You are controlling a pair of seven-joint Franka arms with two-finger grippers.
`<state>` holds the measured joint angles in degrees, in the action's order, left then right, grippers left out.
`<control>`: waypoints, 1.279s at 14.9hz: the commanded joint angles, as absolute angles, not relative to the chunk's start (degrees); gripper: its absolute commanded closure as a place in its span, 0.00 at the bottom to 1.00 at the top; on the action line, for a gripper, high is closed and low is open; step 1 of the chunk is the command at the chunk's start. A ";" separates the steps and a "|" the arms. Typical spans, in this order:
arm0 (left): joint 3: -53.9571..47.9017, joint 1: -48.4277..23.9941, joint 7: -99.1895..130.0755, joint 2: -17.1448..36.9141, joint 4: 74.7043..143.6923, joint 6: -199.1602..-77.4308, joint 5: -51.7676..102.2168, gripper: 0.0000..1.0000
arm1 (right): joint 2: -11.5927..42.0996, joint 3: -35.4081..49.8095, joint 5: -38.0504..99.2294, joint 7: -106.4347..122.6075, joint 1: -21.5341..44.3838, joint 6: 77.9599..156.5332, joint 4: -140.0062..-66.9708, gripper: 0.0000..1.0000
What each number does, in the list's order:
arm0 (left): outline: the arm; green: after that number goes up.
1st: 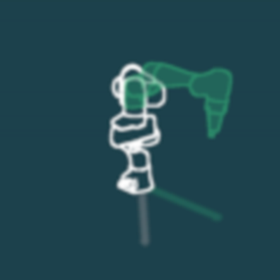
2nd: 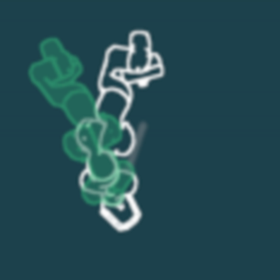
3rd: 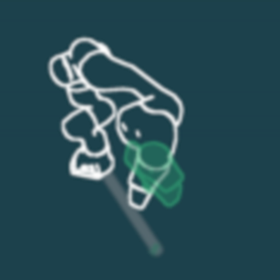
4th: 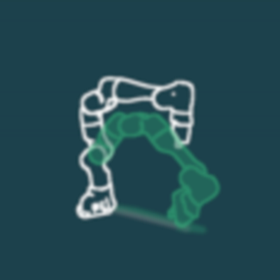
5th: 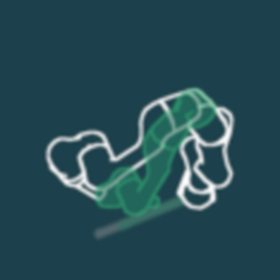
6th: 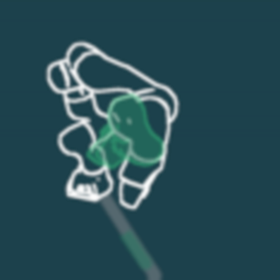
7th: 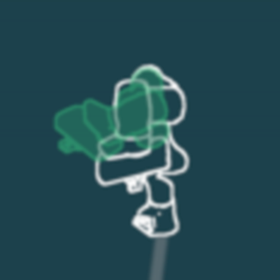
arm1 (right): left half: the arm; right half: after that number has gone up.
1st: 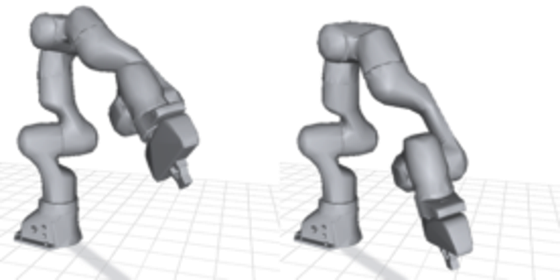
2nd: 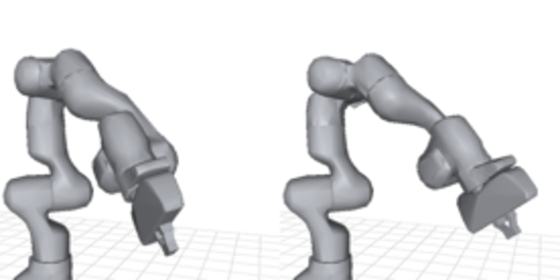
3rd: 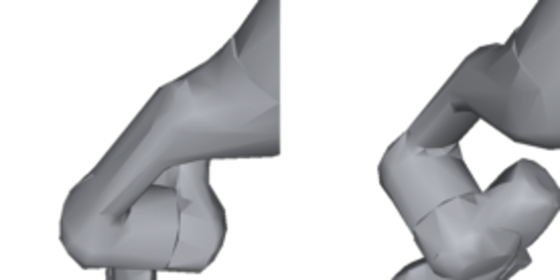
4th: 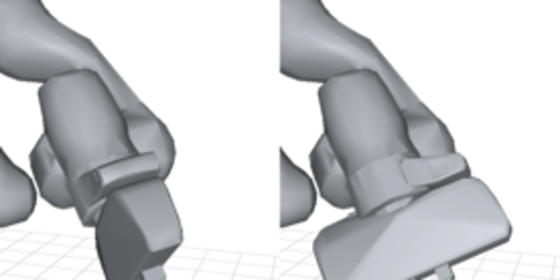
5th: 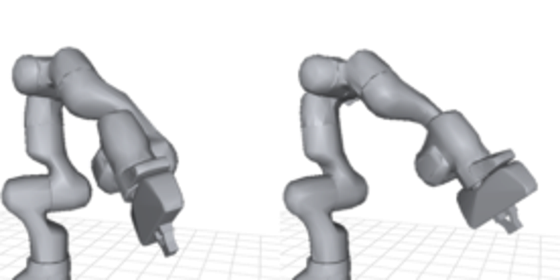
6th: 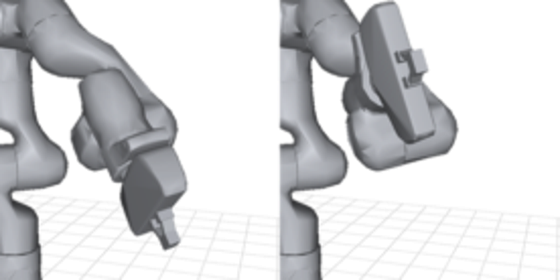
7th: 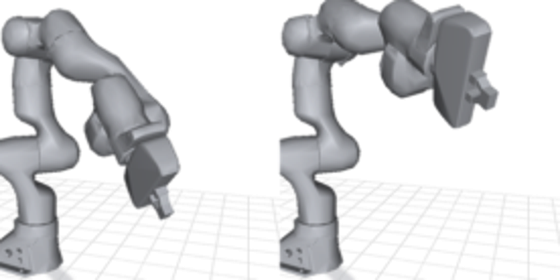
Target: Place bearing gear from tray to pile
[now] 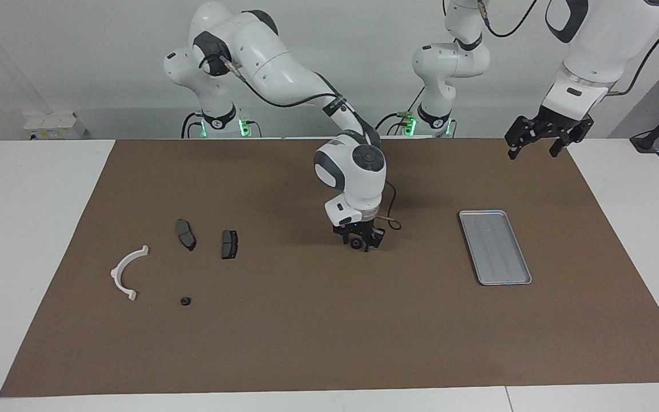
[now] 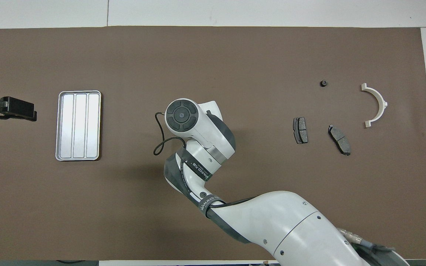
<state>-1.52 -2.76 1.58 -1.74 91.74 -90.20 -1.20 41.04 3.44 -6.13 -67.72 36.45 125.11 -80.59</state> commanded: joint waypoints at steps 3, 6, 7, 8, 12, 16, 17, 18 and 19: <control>-1.05 -3.43 -1.93 -2.02 91.23 -88.95 -0.70 0.00 | 42.10 3.87 -7.73 -68.91 35.86 125.43 -80.16 1.00; -1.14 -3.43 -2.02 -2.02 91.23 -89.21 -0.36 0.00 | 41.14 3.43 -8.00 -66.12 33.50 119.83 -79.11 1.00; -1.14 -3.43 -2.02 -2.02 91.32 -89.30 0.78 0.00 | 40.18 3.51 -7.82 -61.57 31.92 116.49 -76.58 1.00; -1.14 -3.34 -1.93 -2.02 91.32 -89.30 1.57 0.00 | 39.21 3.69 -7.74 -55.87 29.56 112.97 -75.33 1.00; -1.23 -3.43 -1.85 -2.11 91.41 -89.56 1.76 0.00 | 35.77 3.96 -6.33 -24.43 16.99 109.69 -75.58 1.00; -1.14 -3.43 -1.85 -2.11 91.58 -89.47 1.76 0.00 | 35.77 3.96 -6.33 -8.63 8.10 116.26 -81.46 1.00; -1.14 -3.43 -1.85 -2.11 91.58 -89.56 1.76 0.00 | 35.77 3.96 -6.42 -7.92 7.30 118.19 -83.13 1.00; -1.14 -3.34 -1.85 -2.11 91.50 -89.56 1.76 0.00 | 35.77 3.96 -6.42 -7.04 6.77 120.30 -84.71 1.00; -1.14 -3.34 -1.93 -2.11 91.49 -89.56 1.76 0.00 | 35.95 3.96 -6.50 -6.34 6.42 122.67 -86.12 1.00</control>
